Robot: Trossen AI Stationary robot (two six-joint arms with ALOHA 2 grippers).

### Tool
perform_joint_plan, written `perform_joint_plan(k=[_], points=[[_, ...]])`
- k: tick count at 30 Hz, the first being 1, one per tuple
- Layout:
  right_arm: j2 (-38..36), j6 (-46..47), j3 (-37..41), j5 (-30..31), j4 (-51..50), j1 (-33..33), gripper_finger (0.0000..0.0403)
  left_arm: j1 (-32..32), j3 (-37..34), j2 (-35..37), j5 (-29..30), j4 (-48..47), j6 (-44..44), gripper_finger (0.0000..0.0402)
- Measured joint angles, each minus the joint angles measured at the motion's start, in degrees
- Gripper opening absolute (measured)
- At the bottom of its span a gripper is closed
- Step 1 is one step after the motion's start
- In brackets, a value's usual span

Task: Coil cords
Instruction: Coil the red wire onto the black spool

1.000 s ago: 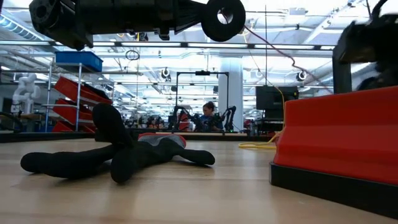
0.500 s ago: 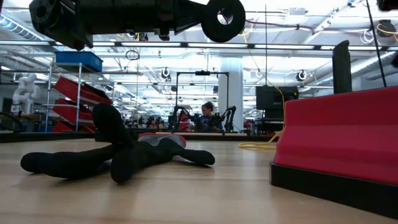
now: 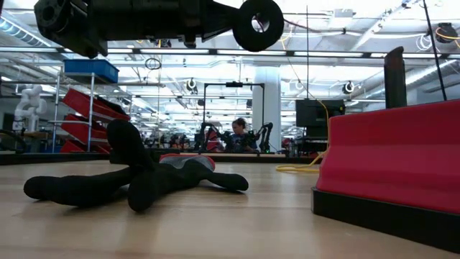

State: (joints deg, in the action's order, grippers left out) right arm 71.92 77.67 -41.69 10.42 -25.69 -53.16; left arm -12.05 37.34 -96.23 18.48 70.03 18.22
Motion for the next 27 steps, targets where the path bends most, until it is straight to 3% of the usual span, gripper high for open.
perform_joint_plan(k=[4, 11, 17, 22, 27], points=[[0.96, 3.35, 0.00, 1.56, 0.93, -2.28, 0.0064, 0.00, 0.00, 0.00, 0.00, -0.04, 0.00, 0.0000], [6.43, 3.85, 0.00, 12.39, 5.52, -4.82, 0.0109, 0.00, 0.00, 0.00, 0.00, -0.05, -0.02, 0.0000], [17.78, -3.19, 0.00, 14.80, 22.23, -4.71, 0.0105, -0.02, 0.00, 0.00, 0.00, -0.05, -0.02, 0.0000], [24.19, 2.34, 0.00, 12.79, 21.63, -5.85, 0.0089, -0.02, 0.00, 0.00, 0.00, -0.08, -0.54, 0.0000], [24.19, 7.94, -0.11, 13.95, 16.40, -8.22, 0.0075, 0.00, 0.00, 0.00, -0.02, -0.27, -1.22, 0.0000]])
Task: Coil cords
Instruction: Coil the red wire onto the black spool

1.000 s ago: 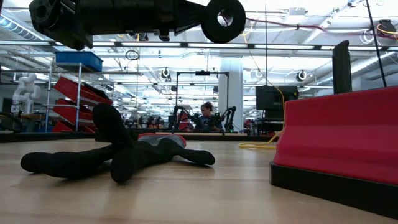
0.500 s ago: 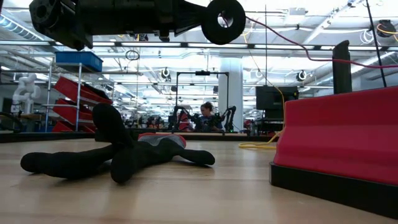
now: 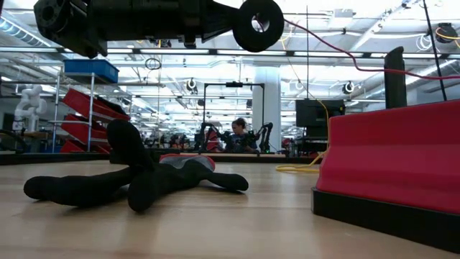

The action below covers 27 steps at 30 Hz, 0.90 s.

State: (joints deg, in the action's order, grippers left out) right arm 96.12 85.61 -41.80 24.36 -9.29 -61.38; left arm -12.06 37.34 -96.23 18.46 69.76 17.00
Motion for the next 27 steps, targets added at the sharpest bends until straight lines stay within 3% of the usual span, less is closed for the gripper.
perform_joint_plan(k=[8, 16, 20, 24, 27], points=[[-2.36, 5.23, 0.03, 1.14, -11.39, -2.07, 0.0064, 0.09, 0.00, 0.00, 0.00, -0.06, 0.02, 0.0000], [-3.51, 4.37, 0.06, 1.75, -18.91, -2.15, 0.0064, 0.09, 0.00, 0.00, 0.00, -0.24, 0.02, 0.0000], [-7.11, 4.20, 0.46, 6.59, -24.95, -2.11, 0.0064, 0.09, 0.00, 0.00, 0.00, -0.24, -0.05, 0.0000], [-12.19, 0.50, 0.31, 14.42, -21.64, -2.09, 0.0064, 0.09, 0.00, 0.00, 0.00, -0.42, -0.07, 0.0000], [-14.51, -4.39, 0.26, 16.24, -12.62, -1.97, 0.0064, 0.09, 0.00, 0.00, -0.02, -0.44, -0.09, 0.0000]])
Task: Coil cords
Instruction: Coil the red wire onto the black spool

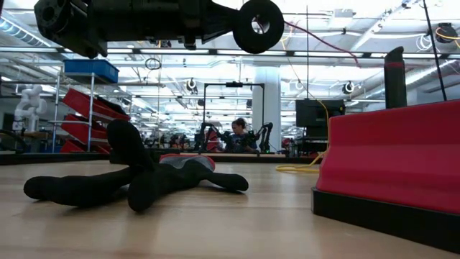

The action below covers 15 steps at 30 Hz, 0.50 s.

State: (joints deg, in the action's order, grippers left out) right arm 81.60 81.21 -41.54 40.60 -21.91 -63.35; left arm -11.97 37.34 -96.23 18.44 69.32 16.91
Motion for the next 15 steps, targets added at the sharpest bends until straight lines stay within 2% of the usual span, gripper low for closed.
perform_joint_plan(k=[6, 10, 15], points=[[3.85, -5.39, -0.09, 2.87, 15.94, 1.65, 0.0064, 0.00, 0.00, 0.00, -0.35, -0.02, -0.02, 0.0000], [6.31, -2.93, -0.09, -0.44, 16.57, 1.96, 0.0064, 0.00, 0.00, 0.00, -0.33, -0.25, -0.02, 0.0000], [6.49, -0.24, -0.09, -0.28, 16.24, -0.04, 0.0064, 0.00, 0.00, 0.00, -0.33, -1.29, -0.07, 0.0000]])
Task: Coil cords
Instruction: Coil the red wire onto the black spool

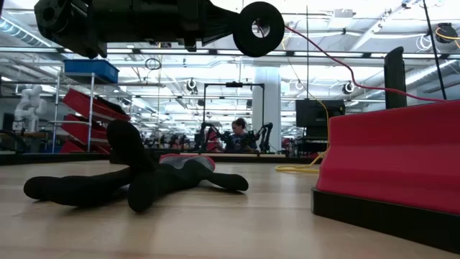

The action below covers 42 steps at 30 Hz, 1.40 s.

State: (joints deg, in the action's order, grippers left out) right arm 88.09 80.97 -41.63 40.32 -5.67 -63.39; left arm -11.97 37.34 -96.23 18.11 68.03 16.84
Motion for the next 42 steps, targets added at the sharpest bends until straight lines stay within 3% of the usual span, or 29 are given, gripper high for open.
perform_joint_plan(k=[6, 12, 15, 19, 33, 42], points=[[1.10, 2.44, -0.02, 0.71, 0.41, 0.40, 0.0064, 0.00, 0.00, 0.00, 0.00, 0.42, 0.00, 0.0000], [8.56, 4.58, -0.02, 1.07, -0.19, 2.94, 0.0064, 0.00, 0.04, 0.00, 0.01, 0.42, 0.00, 0.0000], [12.62, 10.50, -0.02, 1.31, -4.34, 3.94, 0.0063, 0.00, 0.07, 0.00, 0.00, 0.42, 0.00, 0.0000], [15.13, 13.16, -0.26, 4.31, -5.01, 4.11, 0.0063, 0.00, 0.09, 0.00, 0.02, 0.38, 0.00, 0.0000], [15.06, 14.40, 0.04, 17.20, -14.59, 5.78, 0.0063, 0.00, 0.13, 0.00, 0.02, 0.39, -0.04, 0.0000], [15.02, 15.68, 0.00, 17.91, -23.76, 12.84, 0.0063, 0.00, 0.13, 0.00, 0.02, 0.39, -0.04, 0.0000]])
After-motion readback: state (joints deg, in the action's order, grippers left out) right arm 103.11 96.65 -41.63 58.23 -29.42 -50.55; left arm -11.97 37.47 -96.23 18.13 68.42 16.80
